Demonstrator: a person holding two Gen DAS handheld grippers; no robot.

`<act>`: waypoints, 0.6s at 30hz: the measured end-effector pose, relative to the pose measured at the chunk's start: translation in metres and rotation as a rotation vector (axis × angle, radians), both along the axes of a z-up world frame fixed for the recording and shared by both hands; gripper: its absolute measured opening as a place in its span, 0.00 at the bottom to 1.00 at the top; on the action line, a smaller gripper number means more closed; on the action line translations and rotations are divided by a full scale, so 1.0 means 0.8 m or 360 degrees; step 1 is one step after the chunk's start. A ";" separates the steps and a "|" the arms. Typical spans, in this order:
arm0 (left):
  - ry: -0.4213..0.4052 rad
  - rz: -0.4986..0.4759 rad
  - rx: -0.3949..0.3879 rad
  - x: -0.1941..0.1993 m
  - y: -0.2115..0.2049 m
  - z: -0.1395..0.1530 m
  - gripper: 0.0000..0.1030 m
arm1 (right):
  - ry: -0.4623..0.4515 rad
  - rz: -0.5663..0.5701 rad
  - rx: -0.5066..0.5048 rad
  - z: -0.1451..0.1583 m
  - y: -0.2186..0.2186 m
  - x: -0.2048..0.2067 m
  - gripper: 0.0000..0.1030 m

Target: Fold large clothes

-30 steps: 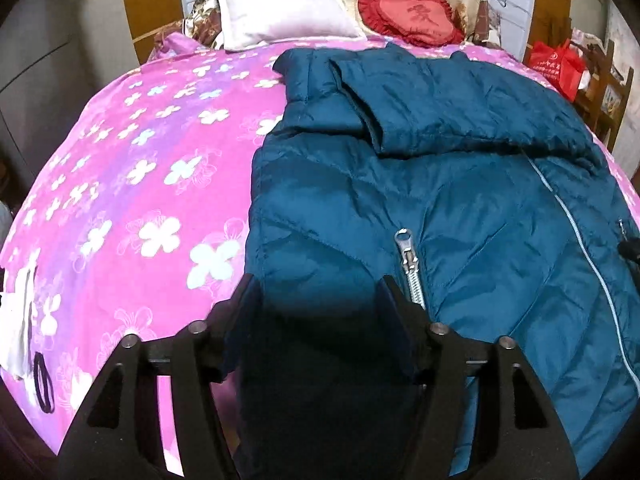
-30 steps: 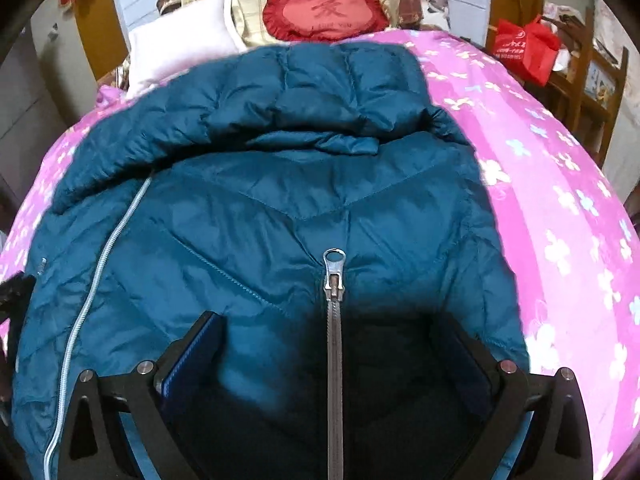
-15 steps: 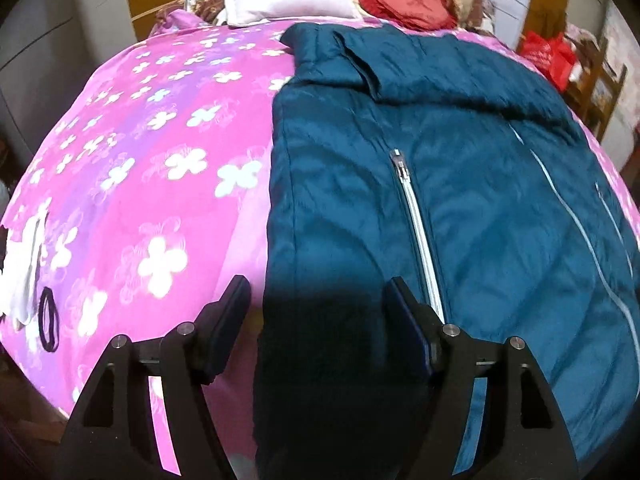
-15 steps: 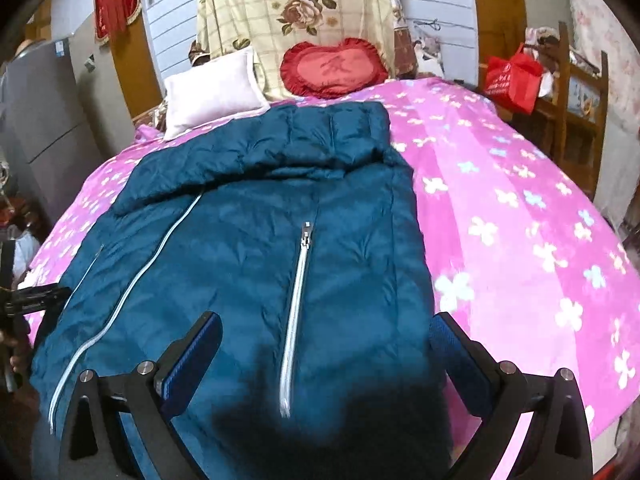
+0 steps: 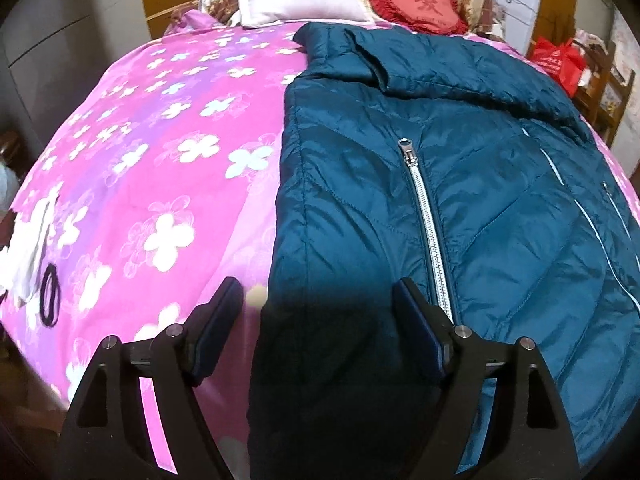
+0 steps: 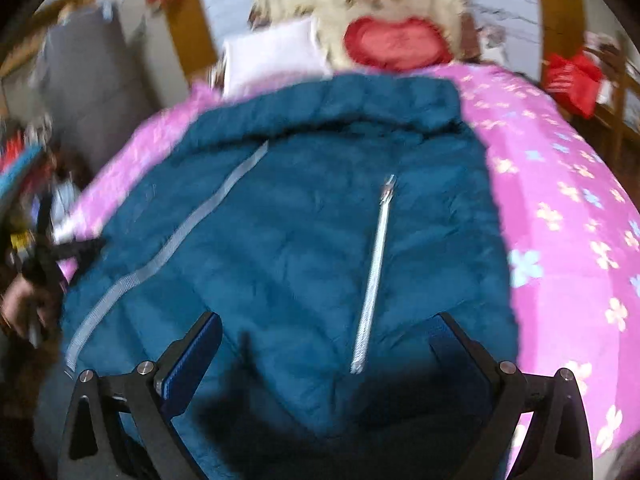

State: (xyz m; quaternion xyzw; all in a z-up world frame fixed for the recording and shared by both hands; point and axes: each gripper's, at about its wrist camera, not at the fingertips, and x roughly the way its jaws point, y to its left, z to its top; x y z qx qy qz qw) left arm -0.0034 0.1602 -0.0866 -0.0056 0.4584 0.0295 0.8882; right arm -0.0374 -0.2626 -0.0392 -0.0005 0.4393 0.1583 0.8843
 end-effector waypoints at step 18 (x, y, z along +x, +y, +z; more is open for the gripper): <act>-0.0083 0.0078 0.0087 -0.010 -0.012 -0.002 0.77 | 0.0125 -0.0020 -0.0193 -0.032 0.017 0.019 1.00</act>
